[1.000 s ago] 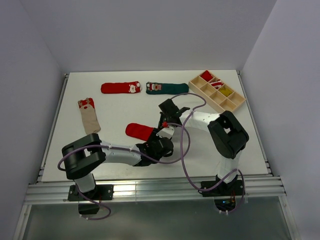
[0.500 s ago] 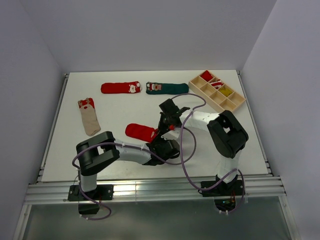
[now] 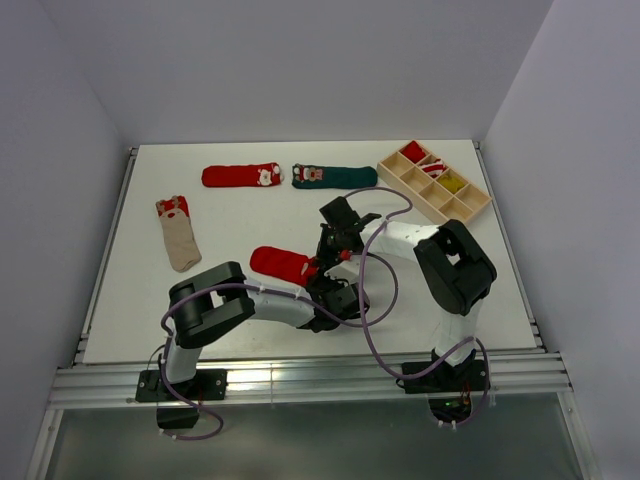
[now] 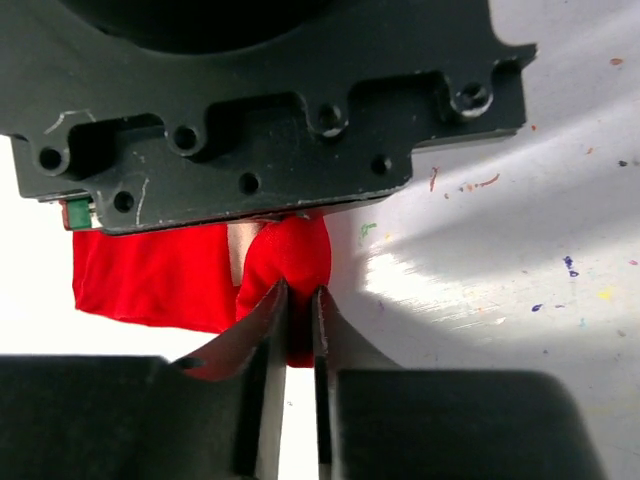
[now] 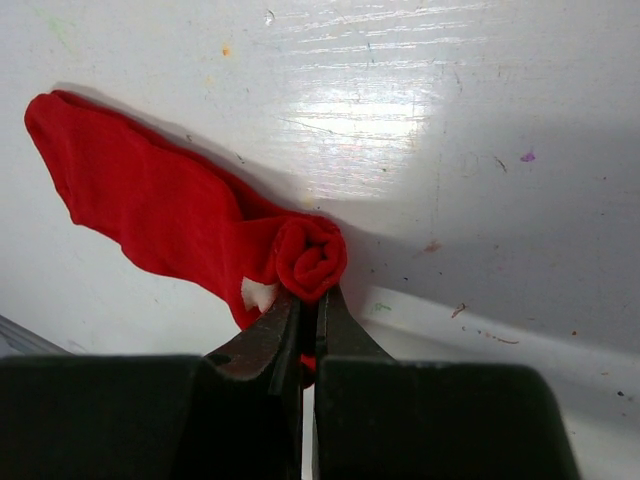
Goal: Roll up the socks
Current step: Roll the sock at the center of the board.
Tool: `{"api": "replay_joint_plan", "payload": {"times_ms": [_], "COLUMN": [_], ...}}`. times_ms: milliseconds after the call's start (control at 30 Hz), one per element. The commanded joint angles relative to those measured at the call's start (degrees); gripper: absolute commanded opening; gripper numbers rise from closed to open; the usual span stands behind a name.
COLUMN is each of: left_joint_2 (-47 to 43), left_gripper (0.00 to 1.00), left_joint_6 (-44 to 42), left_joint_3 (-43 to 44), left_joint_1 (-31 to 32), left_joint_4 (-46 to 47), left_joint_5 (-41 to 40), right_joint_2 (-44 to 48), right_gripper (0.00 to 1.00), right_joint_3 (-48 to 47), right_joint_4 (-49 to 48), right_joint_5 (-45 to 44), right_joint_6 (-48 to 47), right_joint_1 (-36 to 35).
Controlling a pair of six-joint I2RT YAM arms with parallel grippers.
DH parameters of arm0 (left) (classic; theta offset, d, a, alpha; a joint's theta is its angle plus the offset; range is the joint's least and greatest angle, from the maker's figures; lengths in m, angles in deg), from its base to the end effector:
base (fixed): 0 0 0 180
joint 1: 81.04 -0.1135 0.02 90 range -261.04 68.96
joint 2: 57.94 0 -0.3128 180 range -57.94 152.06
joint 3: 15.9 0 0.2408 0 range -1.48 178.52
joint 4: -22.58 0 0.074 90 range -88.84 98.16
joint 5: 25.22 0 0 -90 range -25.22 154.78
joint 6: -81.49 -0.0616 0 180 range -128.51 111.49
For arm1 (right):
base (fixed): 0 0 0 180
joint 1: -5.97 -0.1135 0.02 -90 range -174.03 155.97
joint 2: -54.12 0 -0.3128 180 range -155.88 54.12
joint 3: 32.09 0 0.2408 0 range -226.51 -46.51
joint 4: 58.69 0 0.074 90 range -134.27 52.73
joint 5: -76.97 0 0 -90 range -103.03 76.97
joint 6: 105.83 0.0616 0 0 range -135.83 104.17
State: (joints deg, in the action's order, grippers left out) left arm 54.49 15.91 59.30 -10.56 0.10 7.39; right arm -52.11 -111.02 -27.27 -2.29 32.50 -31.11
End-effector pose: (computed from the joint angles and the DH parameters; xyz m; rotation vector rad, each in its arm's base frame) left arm 0.1776 -0.3457 0.1644 0.5227 2.0063 0.3502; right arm 0.3052 0.2451 0.1884 0.1994 2.7698 0.7188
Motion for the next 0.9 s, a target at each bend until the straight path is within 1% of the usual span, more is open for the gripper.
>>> {"api": "replay_joint_plan", "payload": {"times_ms": [0, 33, 67, 233, 267, 367, 433, 467, 567, 800, 867], "left_joint_2": [1.7, 1.6, 1.6, 1.3, 1.4, 2.4, 2.8, 2.8, 2.4, 1.3, 1.0], "left_gripper": [0.11, 0.08, 0.01, 0.01, 0.08, 0.25, 0.30, 0.35, 0.39, 0.42, 0.45], "left_joint_6": [0.4, 0.4, 0.4, 1.4, 1.8, 2.6, 2.7, 2.8, 2.6, 2.0, 1.9], "left_joint_3": [0.7, 0.6, 0.7, 1.4, 1.8, 2.8, 3.1, 3.2, 3.1, 3.3, 3.4], "left_joint_1": [-0.3, -0.2, -0.3, -0.3, -0.2, 0.2, 0.5, 0.7, 1.2, 1.1, 1.3], "left_joint_4": [-4.3, -4.1, -4.2, -5.4, -5.8, -7.7, -8.6, -8.6, -8.2, -8.3, -8.4], "left_joint_5": [1.0, 1.1, 1.1, 0.0, -0.7, -3.0, -3.9, -4.5, -4.6, -7.6, -8.4], "right_joint_2": [-0.6, -0.7, -0.7, -0.6, -0.6, -0.6, -0.6, -0.6, -0.6, -0.7, -0.8], "right_gripper": [0.00, 0.00, 0.00, 0.00, 0.00, 0.00, 0.00, 0.00, 0.00, 0.00, 0.00], "right_joint_3": [-0.4, -0.5, -0.4, -0.4, -0.4, -0.3, -0.3, -0.2, 0.1, 0.4, 0.6], "right_joint_4": [0.2, 0.3, 0.3, 0.3, 0.3, 0.3, 0.2, 0.1, -0.1, -0.6, -0.5], "right_joint_5": [0.9, 1.0, 1.1, 1.2, 1.2, 1.4, 1.5, 1.6, 1.7, 2.0, 2.0], "right_joint_6": [-0.1, -0.3, -0.3, -0.6, -0.6, -0.8, -0.9, -0.8, -0.7, -0.8, -0.9], "right_joint_1": [-0.5, -0.4, -0.4, -0.3, -0.3, -0.2, -0.2, -0.1, -0.1, 0.0, 0.0]}}
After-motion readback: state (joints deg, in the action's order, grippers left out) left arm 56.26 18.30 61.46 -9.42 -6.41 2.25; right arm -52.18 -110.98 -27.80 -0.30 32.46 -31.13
